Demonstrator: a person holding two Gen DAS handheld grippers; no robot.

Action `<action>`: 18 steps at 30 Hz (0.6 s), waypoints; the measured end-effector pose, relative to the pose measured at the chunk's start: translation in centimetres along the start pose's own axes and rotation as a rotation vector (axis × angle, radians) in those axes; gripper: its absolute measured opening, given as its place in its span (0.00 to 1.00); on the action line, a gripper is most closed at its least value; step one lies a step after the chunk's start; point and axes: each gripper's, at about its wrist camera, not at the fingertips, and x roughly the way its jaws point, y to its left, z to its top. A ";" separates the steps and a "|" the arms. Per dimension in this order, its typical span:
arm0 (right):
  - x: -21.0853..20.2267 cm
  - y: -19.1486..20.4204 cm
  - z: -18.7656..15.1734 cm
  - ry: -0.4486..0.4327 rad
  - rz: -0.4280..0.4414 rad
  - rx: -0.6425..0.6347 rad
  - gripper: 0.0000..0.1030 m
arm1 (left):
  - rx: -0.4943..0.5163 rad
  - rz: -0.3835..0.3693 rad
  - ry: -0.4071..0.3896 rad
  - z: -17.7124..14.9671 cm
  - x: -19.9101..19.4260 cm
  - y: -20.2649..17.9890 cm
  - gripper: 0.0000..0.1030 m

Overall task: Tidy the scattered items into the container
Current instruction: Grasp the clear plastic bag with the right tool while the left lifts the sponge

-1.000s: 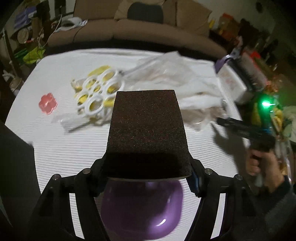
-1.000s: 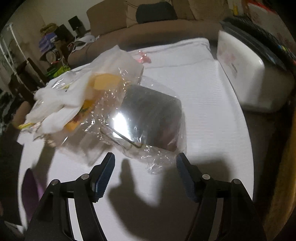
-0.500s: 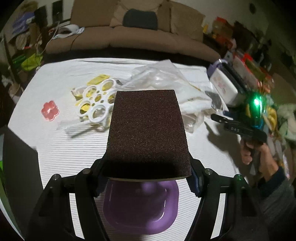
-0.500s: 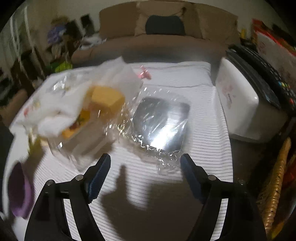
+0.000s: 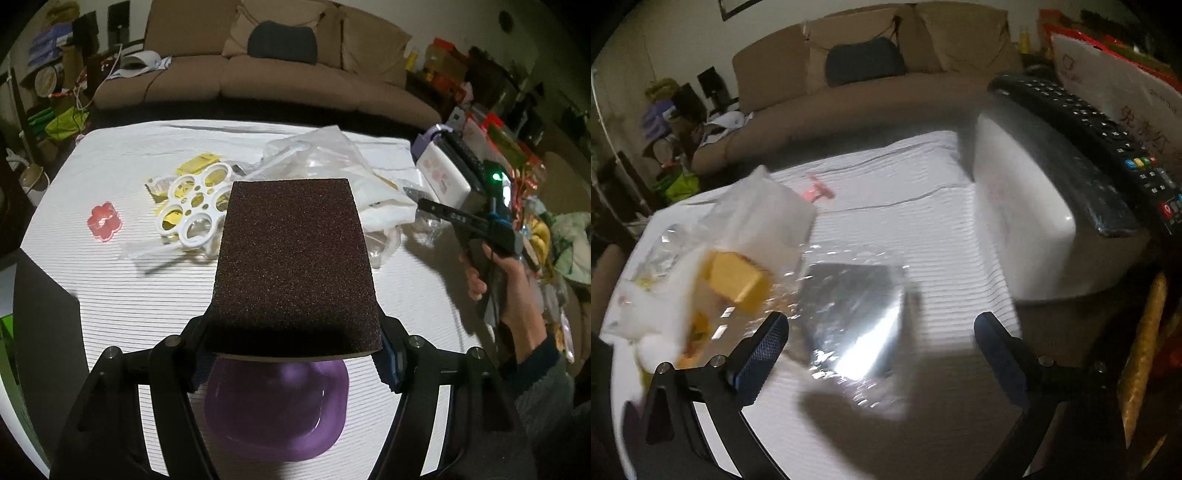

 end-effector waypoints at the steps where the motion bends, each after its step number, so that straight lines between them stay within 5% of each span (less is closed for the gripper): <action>1: 0.2 -0.1 0.0 0.004 0.018 0.005 1.00 | 0.005 0.002 0.001 0.0 0.0 -0.1 0.64; 7: 1.7 1.7 0.5 0.029 0.101 -0.017 1.00 | -0.022 -0.021 -0.016 0.3 -0.7 0.0 0.64; 11: 4.0 2.6 0.7 0.138 0.060 -0.026 0.96 | -0.054 -0.041 -0.054 0.6 -2.0 0.5 0.64; 14: 4.2 2.1 0.1 0.168 0.069 0.011 0.72 | -0.067 -0.058 -0.073 0.9 -2.9 0.6 0.64; 18: 2.2 2.8 -1.5 0.191 0.056 -0.053 0.57 | -0.042 -0.036 -0.098 1.0 -3.9 -0.1 0.64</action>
